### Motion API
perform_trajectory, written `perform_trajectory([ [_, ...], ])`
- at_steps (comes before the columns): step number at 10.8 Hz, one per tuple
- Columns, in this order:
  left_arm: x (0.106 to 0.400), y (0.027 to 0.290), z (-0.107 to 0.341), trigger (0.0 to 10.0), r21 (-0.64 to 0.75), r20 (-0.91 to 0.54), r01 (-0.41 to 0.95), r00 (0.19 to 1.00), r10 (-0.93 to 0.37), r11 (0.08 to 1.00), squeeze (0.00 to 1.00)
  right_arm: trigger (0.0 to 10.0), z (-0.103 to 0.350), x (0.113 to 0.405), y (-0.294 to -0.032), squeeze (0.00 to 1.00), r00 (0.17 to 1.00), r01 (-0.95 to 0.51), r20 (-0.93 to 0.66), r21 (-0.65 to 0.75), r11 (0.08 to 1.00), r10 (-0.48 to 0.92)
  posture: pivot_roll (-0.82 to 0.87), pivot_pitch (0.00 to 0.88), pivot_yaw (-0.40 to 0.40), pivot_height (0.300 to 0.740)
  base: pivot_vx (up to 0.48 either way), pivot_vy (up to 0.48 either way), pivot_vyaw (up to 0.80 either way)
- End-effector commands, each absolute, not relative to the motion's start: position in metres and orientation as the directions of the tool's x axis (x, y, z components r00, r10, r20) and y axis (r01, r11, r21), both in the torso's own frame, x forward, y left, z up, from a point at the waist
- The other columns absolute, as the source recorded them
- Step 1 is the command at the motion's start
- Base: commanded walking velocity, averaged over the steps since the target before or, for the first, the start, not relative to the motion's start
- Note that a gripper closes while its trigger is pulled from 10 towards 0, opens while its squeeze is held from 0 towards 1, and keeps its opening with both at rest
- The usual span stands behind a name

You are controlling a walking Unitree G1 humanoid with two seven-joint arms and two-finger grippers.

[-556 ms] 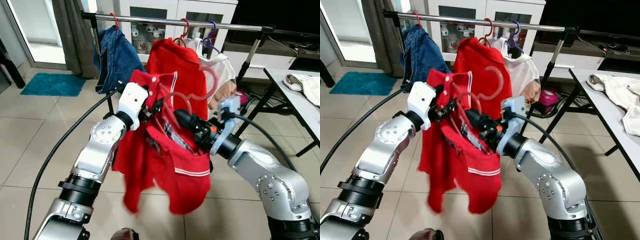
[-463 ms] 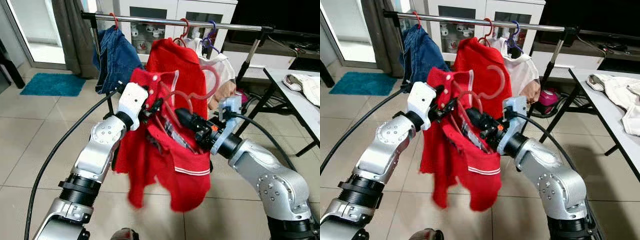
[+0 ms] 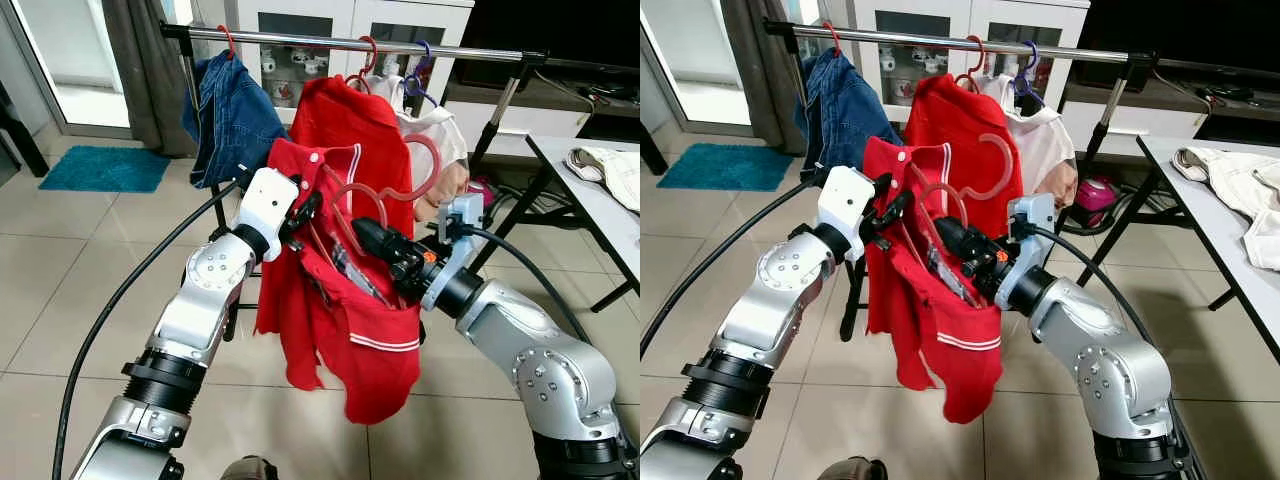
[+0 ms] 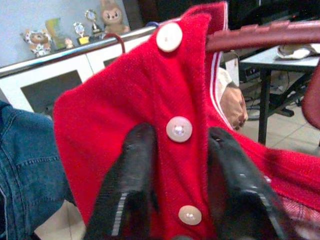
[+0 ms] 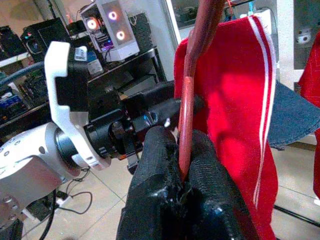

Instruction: Hang hanger

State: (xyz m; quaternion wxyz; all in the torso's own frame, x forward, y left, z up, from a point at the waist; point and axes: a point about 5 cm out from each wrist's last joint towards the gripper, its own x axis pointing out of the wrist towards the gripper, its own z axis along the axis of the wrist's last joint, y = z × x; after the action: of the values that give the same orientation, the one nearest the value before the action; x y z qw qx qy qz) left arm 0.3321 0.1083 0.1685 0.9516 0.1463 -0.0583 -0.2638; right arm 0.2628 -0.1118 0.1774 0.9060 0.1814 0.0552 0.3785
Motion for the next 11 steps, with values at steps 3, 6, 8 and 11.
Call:
perform_trajectory([
  [3,0.334,0.106,0.172,0.0,0.316,0.053,0.48,0.852,-0.52,0.818,0.0,10.0,0.184,0.263,-0.116,0.0,0.719,-0.662,0.059,0.364,0.655,0.693,-0.07,0.0,-0.038,0.74,0.0,0.0,0.0],
  [6,0.333,0.107,0.172,0.0,0.306,0.063,0.487,0.847,-0.528,0.818,0.0,10.0,0.183,0.263,-0.116,0.0,0.722,-0.658,0.058,0.367,0.658,0.69,-0.07,0.0,-0.039,0.74,0.0,0.0,0.0],
  [8,0.332,0.11,0.176,0.0,0.294,0.083,0.491,0.842,-0.534,0.82,0.0,10.0,0.182,0.264,-0.116,0.0,0.73,-0.649,0.051,0.366,0.667,0.682,-0.07,0.0,-0.04,0.74,0.0,0.0,0.0],
  [11,0.329,0.116,0.177,0.0,0.277,0.099,0.48,0.847,-0.522,0.832,0.0,10.0,0.167,0.278,-0.134,0.0,0.843,-0.484,-0.105,0.279,0.829,0.527,-0.07,0.0,-0.037,0.74,0.0,0.0,0.0],
])
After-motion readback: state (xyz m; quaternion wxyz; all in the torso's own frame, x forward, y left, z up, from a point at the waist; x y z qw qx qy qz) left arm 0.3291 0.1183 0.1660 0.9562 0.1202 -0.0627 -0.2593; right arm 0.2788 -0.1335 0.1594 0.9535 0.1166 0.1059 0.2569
